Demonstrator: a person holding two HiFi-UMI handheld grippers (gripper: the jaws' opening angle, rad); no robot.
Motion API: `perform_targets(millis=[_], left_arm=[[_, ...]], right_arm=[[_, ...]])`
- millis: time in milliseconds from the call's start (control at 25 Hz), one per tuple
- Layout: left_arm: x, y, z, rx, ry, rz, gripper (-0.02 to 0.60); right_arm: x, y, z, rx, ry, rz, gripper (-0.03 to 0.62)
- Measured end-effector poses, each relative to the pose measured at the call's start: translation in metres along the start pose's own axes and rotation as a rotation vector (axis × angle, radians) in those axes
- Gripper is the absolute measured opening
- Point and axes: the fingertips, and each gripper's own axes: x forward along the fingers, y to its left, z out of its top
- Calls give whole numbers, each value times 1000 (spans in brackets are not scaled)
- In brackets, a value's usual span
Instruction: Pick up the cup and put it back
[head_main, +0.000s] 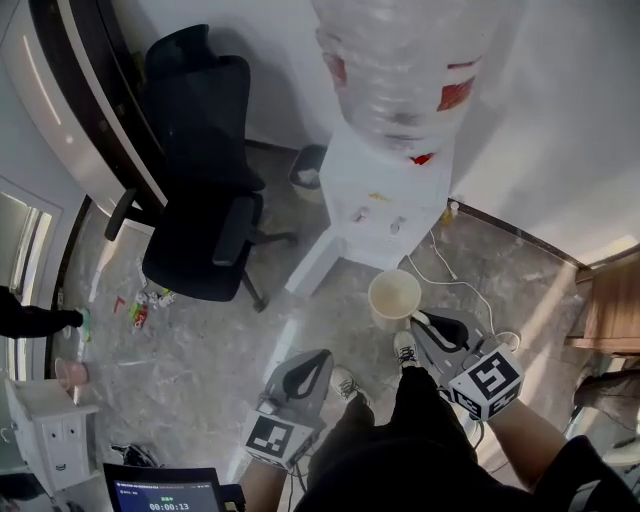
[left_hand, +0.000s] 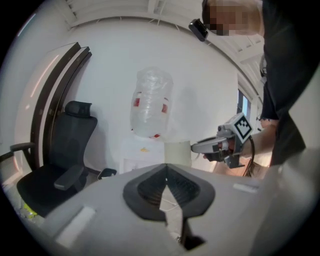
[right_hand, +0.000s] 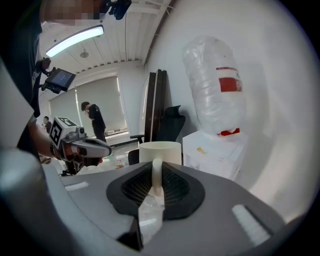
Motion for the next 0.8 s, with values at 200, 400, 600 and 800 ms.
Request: perform_targets(millis=[200,400,600,800], left_arm=[[47,6,-27,-28,59,113,3],[91,18,-55,-84,80,211,3],[115,33,-95,-199,58,274,3],[148,40,-152,-101,94,259,3]], right_arm=[[37,-37,-47,16,78,176,48],[77,-78,-93,-38,115,284,48],[117,-98,-161,-40,184,348,46],[164,-114,-244,-7,234,316,46]])
